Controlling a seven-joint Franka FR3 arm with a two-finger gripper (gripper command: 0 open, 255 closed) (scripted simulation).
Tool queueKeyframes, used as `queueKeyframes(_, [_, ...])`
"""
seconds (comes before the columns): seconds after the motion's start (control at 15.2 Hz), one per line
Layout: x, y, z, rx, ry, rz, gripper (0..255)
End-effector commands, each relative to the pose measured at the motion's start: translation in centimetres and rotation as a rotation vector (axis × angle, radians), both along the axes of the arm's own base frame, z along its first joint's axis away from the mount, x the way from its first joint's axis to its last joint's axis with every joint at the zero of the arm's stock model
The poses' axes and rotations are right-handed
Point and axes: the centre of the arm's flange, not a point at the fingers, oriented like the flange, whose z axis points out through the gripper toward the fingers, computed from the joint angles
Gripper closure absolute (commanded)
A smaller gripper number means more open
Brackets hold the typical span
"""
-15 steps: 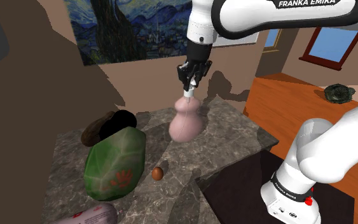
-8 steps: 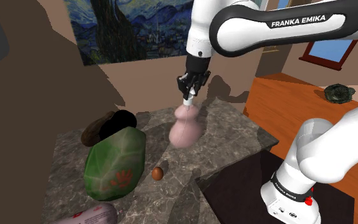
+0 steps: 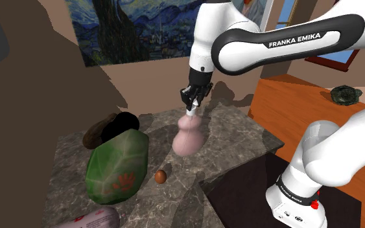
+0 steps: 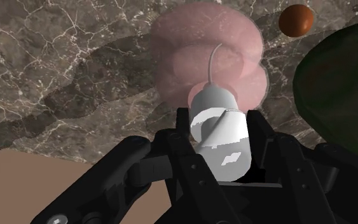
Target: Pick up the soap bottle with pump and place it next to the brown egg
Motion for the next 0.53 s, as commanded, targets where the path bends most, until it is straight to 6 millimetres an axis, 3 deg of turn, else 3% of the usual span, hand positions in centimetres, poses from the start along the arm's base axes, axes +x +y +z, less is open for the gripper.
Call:
queueKeyframes(0.0, [0.0,0.0,-1.1,0.001,-0.002,0.000,255])
queueKeyframes(0.46, [0.0,0.0,-4.8,0.001,-0.002,0.000,255])
